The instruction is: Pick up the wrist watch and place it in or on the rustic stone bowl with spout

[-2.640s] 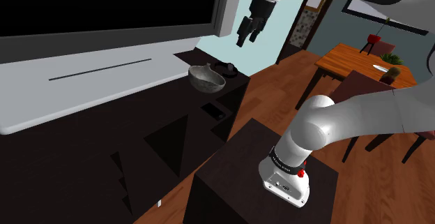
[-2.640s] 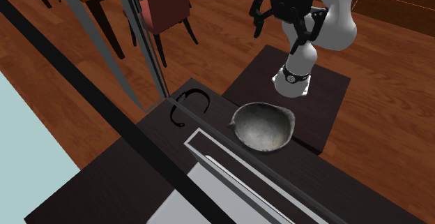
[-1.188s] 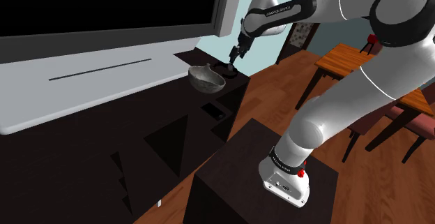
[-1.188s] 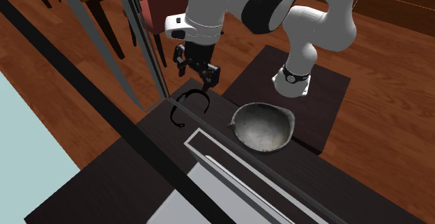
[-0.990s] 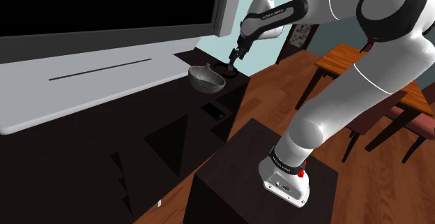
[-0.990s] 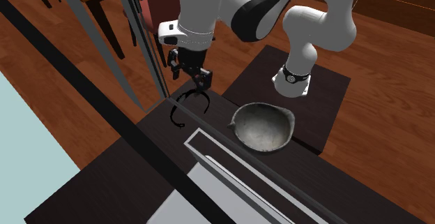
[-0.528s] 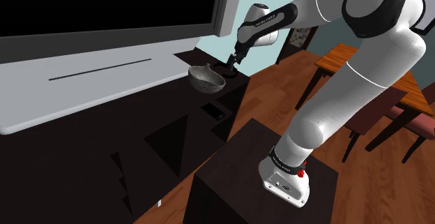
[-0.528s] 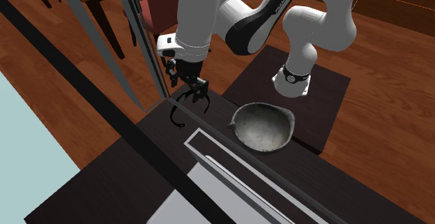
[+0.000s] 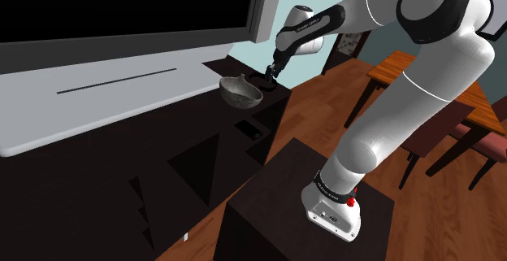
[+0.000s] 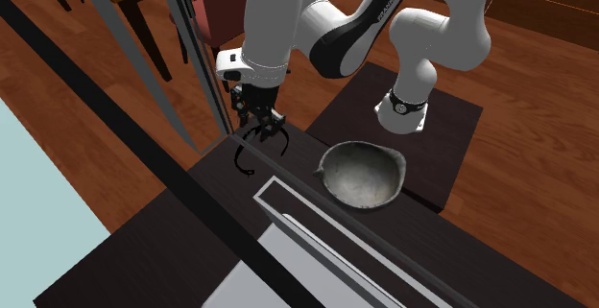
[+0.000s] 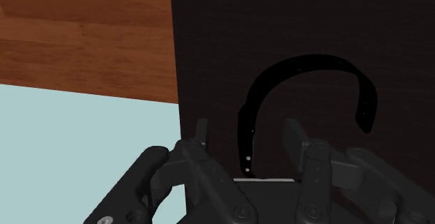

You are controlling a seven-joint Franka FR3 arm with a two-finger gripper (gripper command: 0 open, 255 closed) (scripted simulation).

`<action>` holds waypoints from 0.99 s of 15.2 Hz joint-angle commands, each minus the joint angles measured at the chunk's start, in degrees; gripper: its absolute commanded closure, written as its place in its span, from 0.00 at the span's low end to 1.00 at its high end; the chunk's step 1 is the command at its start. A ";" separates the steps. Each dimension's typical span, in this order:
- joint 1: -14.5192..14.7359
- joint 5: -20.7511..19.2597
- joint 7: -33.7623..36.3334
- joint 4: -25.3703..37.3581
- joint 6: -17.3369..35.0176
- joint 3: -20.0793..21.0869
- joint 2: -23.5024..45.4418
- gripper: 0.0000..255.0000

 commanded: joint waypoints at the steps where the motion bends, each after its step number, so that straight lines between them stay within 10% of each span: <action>1: 0.00 0.00 0.00 0.00 0.00 0.00 0.00 1.00; 15: -0.13 -0.78 0.46 2.34 -5.02 0.59 -2.79 1.00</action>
